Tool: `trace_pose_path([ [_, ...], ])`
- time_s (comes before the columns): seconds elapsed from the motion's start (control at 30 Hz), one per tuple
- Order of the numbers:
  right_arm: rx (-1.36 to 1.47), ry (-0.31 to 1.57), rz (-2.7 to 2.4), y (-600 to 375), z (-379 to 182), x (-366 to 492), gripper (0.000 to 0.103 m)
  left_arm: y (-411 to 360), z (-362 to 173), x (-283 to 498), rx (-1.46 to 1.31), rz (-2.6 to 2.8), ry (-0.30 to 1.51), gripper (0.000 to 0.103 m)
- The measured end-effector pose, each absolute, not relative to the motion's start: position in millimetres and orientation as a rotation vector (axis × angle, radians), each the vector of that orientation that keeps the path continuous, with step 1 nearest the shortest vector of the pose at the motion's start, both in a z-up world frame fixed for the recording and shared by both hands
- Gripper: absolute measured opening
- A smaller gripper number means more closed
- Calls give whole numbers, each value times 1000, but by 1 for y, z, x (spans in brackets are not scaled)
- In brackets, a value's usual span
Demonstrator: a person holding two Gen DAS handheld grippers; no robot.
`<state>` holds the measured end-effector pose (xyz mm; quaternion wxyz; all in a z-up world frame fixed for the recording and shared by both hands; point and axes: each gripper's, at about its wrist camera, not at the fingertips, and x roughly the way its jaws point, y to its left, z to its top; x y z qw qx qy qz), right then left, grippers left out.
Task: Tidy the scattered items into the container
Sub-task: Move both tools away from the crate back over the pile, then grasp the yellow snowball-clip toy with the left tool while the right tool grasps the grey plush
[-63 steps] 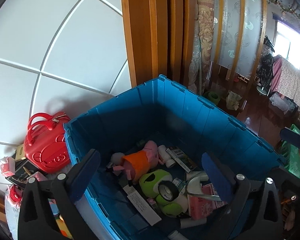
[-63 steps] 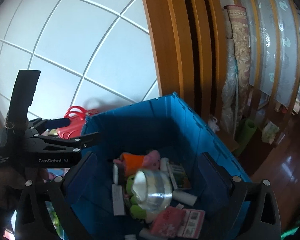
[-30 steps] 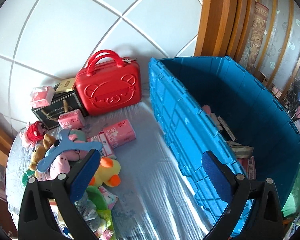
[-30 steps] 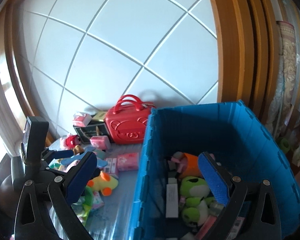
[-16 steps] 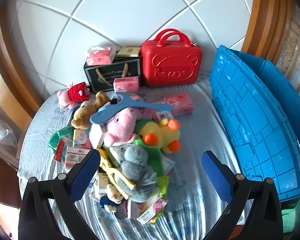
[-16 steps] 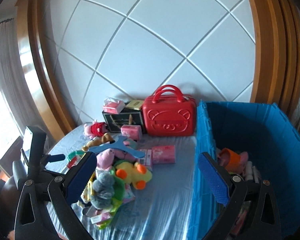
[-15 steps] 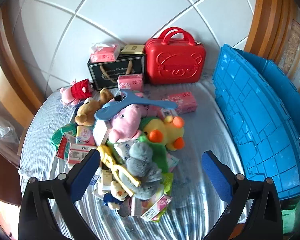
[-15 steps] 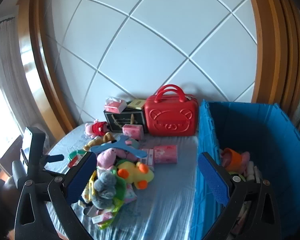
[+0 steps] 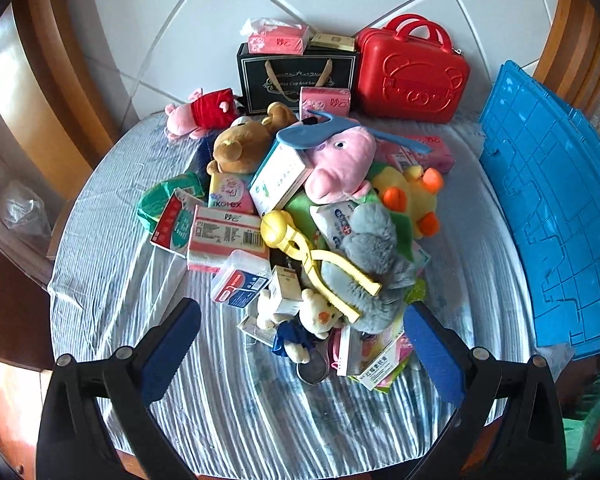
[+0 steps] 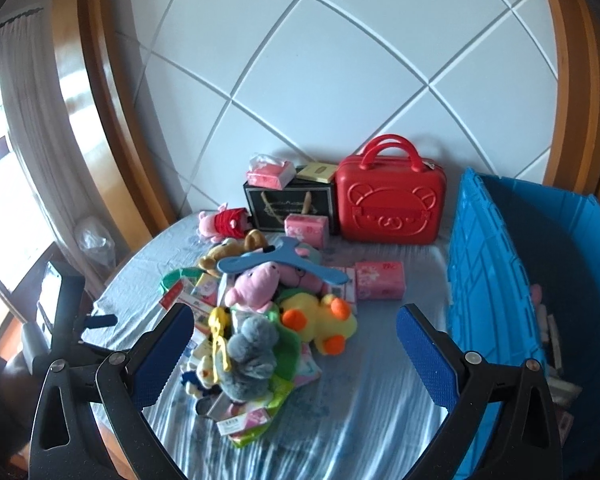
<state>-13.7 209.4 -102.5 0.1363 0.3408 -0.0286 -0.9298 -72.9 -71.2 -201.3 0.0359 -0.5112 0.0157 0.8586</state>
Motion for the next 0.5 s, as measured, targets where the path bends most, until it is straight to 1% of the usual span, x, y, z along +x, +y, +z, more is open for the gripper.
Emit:
trace_pose_path([
  [0.17, 1075, -15, -2644, 179, -144, -28, 102, -84, -228, -98, -1623, 2591, -11, 103],
  [0.37, 1148, 57, -2590, 149, -200, -39, 102, -95, -265, -143, -1703, 2514, -219, 103],
  [0.5, 1158, 162, -2569, 127, -235, -45, 102, -98, -300, -173, -1777, 2457, -360, 100],
])
